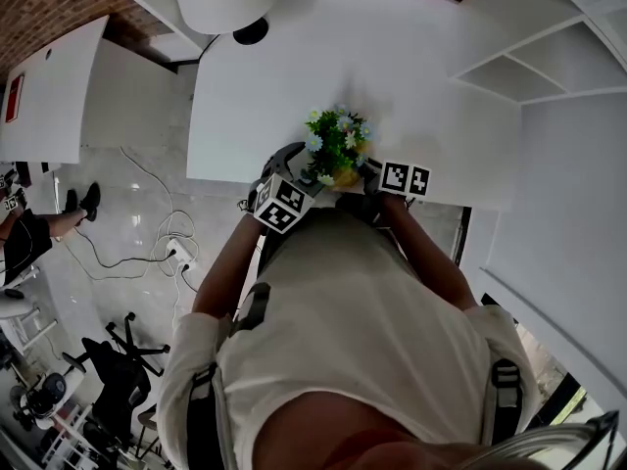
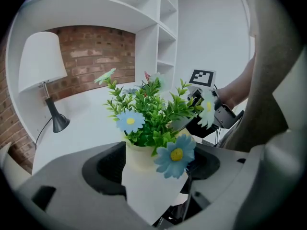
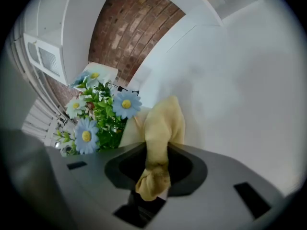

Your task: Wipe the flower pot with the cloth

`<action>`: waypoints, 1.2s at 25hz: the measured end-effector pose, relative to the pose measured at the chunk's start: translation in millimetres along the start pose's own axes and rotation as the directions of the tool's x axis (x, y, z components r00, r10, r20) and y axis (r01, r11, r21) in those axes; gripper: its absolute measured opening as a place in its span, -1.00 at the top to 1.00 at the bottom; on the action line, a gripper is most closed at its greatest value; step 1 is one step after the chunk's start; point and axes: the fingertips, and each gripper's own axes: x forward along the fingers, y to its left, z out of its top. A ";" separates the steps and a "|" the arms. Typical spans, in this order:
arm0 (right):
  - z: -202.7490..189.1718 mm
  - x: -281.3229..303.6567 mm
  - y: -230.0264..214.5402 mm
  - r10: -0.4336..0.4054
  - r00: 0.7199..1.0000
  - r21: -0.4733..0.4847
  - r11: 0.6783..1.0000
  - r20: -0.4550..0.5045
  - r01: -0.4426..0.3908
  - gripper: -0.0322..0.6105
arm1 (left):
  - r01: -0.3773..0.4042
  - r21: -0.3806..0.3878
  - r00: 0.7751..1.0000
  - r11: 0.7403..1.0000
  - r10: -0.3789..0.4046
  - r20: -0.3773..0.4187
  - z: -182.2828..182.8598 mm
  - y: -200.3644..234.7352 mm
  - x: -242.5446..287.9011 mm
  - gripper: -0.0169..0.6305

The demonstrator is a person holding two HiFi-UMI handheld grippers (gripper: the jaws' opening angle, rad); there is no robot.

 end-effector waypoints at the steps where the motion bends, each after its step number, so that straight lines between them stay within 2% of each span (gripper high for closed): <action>1: 0.8 1.2 1.8 -0.002 1.000 -0.007 1.000 -0.003 0.002 0.54 | 0.000 -0.006 1.000 1.000 0.000 0.006 0.0 2.8 -1.9 -0.17; 7: 3.7 -4.6 10.4 0.006 1.000 -0.034 0.999 -0.024 -0.007 0.54 | 0.027 -0.052 0.998 0.998 -0.024 0.057 0.6 3.5 3.5 -0.17; 11: 19.8 -11.2 26.5 0.010 1.000 -0.110 0.994 -0.012 -0.012 0.55 | 0.020 -0.044 0.999 0.999 -0.018 0.050 2.4 3.9 4.4 -0.17; 16: 34.2 -21.7 56.3 0.092 0.995 -0.141 0.986 0.035 -0.087 0.54 | 0.030 -0.039 0.999 0.999 -0.029 0.021 -0.7 -4.6 -1.1 -0.17; 20: 27.6 -13.9 39.5 0.070 0.997 -0.148 0.987 0.039 -0.064 0.54 | 0.033 -0.058 0.999 0.998 -0.031 0.028 -3.8 -7.3 0.6 -0.17; 25: 0.1 -5.7 14.0 0.013 1.000 -0.098 0.995 0.007 -0.012 0.55 | 0.038 -0.084 0.999 0.996 -0.035 0.037 -3.3 -13.1 -2.7 -0.17; 30: -2.6 -1.3 4.3 -0.004 1.000 -0.072 0.997 0.005 0.004 0.56 | 0.038 -0.095 0.999 0.995 -0.036 0.028 -5.4 -17.2 -4.9 -0.17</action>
